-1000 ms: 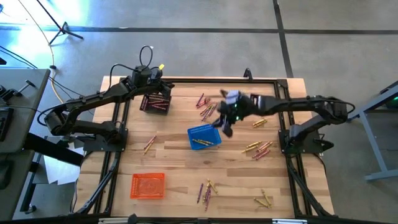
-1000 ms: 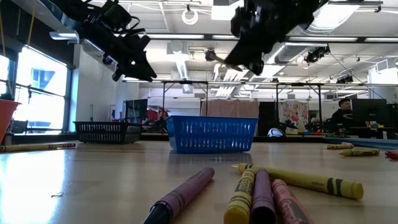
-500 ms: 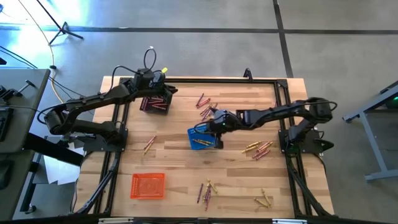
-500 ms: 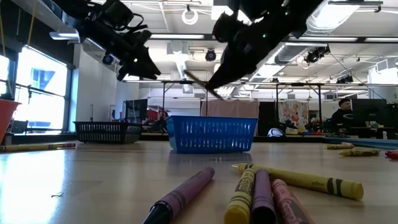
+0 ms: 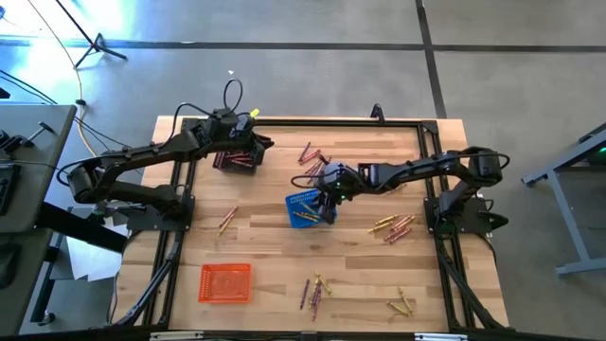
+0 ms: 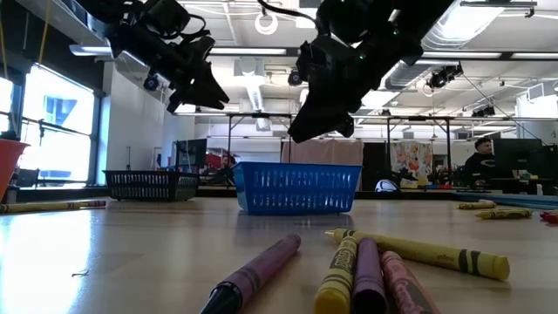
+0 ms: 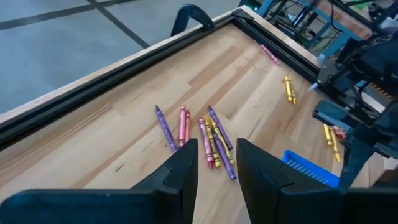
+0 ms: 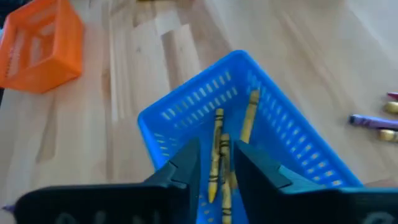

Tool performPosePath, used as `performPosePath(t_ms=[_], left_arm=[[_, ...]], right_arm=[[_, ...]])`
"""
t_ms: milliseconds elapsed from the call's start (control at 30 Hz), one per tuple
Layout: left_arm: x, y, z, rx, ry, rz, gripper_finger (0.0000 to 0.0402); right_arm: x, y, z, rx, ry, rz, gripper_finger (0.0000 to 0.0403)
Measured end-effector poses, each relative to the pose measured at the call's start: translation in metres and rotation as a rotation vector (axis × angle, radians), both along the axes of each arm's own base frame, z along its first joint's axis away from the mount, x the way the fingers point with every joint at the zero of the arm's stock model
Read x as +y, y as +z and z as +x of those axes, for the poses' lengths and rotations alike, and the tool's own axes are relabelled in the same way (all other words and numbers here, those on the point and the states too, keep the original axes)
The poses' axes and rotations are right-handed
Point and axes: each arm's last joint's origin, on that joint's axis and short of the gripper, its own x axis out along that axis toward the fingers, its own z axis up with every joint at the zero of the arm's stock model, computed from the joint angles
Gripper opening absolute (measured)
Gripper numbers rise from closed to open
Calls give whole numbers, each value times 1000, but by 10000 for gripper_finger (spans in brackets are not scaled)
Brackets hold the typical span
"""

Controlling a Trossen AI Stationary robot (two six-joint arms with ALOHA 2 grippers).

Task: Sort crayons
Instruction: Put the yellow crayon into the blue basket

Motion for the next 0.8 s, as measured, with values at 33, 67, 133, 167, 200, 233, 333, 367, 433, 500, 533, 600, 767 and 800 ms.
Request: performPosePath(t_ms=[33, 67, 133, 167, 200, 233, 333, 367, 433, 500, 533, 600, 767, 800], left_arm=[[0, 0, 0, 1, 1, 1, 95], [0, 0, 0, 1, 2, 1, 95], [0, 0, 0, 0, 2, 2, 95], [0, 0, 0, -2, 3, 3, 95], [0, 1, 0, -6, 3, 5, 95], [0, 1, 1, -10, 3, 8, 95], [0, 2, 1, -16, 5, 13, 95], [1, 2, 1, -19, 6, 17, 95], [2, 4, 1, -31, 6, 31, 95], [2, 6, 2, -50, 9, 46, 95], [3, 7, 2, -61, 9, 53, 95], [3, 9, 3, -80, 9, 65, 95], [4, 11, 4, -97, 9, 76, 95], [4, 10, 4, -97, 9, 76, 95]], right_arm=[[1, 0, 0, 1, 3, 2, 91], [2, 0, 0, 6, 1, 7, 96], [2, -1, -2, 33, -45, 61, 99], [2, 0, -2, 53, -67, 114, 100], [0, 4, -3, 73, -81, 172, 99], [-1, 11, -4, 83, -77, 218, 97], [-7, 39, -11, 112, -40, 258, 89], [-9, 48, -15, 126, -37, 244, 85], [-14, 66, -25, 150, -49, 195, 79], [-18, 84, -38, 173, -85, 148, 74], [-19, 92, -45, 187, -109, 126, 73], [-21, 99, -65, 272, -152, 84, 71], [-21, 99, -116, 510, -153, -55, 71], [-21, 97, -122, 541, -115, -96, 71]])
